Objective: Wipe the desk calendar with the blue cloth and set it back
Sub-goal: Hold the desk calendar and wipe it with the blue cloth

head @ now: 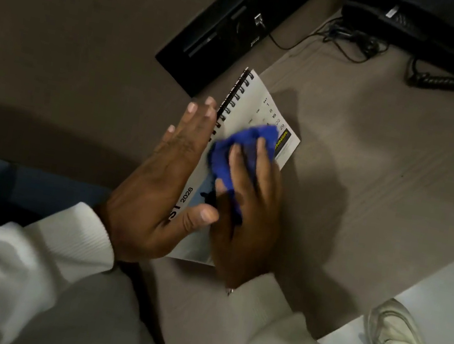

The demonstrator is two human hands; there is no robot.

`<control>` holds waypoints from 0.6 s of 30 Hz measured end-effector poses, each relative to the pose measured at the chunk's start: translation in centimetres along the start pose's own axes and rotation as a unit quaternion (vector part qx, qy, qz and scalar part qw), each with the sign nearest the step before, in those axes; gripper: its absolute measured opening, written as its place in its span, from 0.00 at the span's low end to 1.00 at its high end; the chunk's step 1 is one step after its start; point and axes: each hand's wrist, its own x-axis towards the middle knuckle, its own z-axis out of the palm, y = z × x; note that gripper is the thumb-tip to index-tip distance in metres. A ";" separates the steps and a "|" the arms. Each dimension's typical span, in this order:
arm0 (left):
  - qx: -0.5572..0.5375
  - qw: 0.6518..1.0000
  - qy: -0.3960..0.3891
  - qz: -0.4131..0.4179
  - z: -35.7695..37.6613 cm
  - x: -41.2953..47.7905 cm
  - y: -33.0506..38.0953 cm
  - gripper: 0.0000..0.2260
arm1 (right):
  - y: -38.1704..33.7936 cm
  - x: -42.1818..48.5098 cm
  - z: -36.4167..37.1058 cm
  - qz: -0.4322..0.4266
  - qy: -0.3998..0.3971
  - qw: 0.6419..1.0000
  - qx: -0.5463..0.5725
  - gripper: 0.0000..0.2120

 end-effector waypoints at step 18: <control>0.006 1.000 -0.008 -0.016 0.1 0.0 0.1 0.41 | -1.2 -2.5 0.0 0.027 -0.004 0.999 0.034 0.24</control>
